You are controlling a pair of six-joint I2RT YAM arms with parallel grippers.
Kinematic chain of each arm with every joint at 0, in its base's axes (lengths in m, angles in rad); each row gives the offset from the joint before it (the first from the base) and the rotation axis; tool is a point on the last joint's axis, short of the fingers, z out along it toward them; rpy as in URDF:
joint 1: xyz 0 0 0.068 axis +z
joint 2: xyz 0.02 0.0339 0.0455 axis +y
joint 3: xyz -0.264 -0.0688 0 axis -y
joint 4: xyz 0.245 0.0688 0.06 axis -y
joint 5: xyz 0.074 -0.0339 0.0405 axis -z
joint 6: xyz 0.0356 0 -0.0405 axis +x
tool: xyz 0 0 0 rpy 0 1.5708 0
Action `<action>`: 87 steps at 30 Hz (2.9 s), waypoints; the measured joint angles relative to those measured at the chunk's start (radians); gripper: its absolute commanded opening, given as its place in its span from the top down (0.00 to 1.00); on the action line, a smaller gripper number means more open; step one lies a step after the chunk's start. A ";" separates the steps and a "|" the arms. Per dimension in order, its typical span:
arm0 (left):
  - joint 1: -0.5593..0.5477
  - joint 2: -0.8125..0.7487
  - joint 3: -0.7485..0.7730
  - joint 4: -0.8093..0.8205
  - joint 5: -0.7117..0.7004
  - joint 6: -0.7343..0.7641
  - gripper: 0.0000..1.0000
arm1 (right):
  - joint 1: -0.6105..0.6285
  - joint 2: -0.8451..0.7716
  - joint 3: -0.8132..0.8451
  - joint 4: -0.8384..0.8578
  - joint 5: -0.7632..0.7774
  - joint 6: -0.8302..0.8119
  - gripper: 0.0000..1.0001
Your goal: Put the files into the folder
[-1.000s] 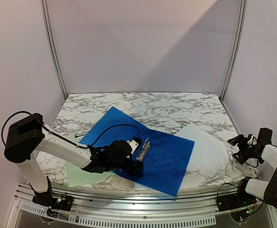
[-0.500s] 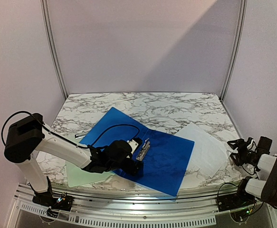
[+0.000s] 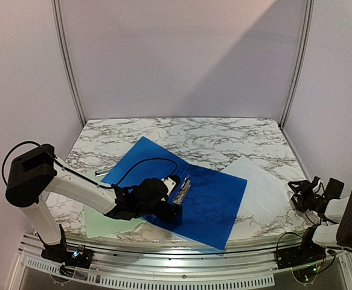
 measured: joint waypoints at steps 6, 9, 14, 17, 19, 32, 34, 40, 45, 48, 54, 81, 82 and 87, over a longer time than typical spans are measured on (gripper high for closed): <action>0.000 0.014 0.015 0.000 0.001 -0.001 0.01 | -0.001 0.025 -0.004 0.003 -0.003 -0.040 0.60; 0.000 0.014 0.017 -0.001 0.002 -0.003 0.01 | -0.001 0.040 -0.005 0.002 -0.002 -0.062 0.69; 0.000 0.019 0.024 -0.001 0.004 -0.007 0.01 | -0.001 0.058 -0.009 0.005 0.006 -0.087 0.91; 0.000 0.019 0.024 -0.001 0.004 -0.008 0.00 | 0.000 0.062 -0.010 0.002 0.012 -0.098 1.00; 0.000 0.019 0.024 -0.001 0.005 -0.010 0.01 | -0.001 0.064 -0.010 0.000 0.014 -0.106 1.00; 0.000 0.081 0.123 -0.059 -0.053 -0.011 0.13 | 0.056 -0.079 0.119 -0.146 0.106 -0.127 1.00; 0.000 0.100 0.150 -0.072 -0.059 -0.008 0.19 | 0.071 -0.112 0.166 -0.177 0.124 -0.126 1.00; 0.010 0.160 0.238 -0.112 -0.087 -0.003 0.44 | 0.111 -0.202 0.319 -0.281 0.182 -0.118 1.00; 0.023 0.203 0.306 -0.152 -0.106 -0.027 0.55 | 0.126 -0.256 0.406 -0.320 0.219 -0.090 1.00; 0.033 0.232 0.346 -0.177 -0.106 -0.047 0.59 | 0.133 -0.266 0.416 -0.320 0.246 -0.052 1.00; 0.055 0.291 0.461 -0.258 -0.104 -0.093 0.64 | 0.139 -0.251 0.408 -0.317 0.307 0.062 1.00; 0.163 0.507 0.954 -0.577 -0.044 -0.330 0.79 | 0.705 -0.364 0.316 -0.356 0.749 0.408 1.00; 0.163 0.523 0.976 -0.594 -0.049 -0.336 0.79 | 0.705 -0.361 0.359 -0.379 0.786 0.391 1.00; 0.161 0.562 1.028 -0.661 -0.077 -0.351 0.74 | 0.706 -0.370 0.555 -0.427 0.940 0.294 1.00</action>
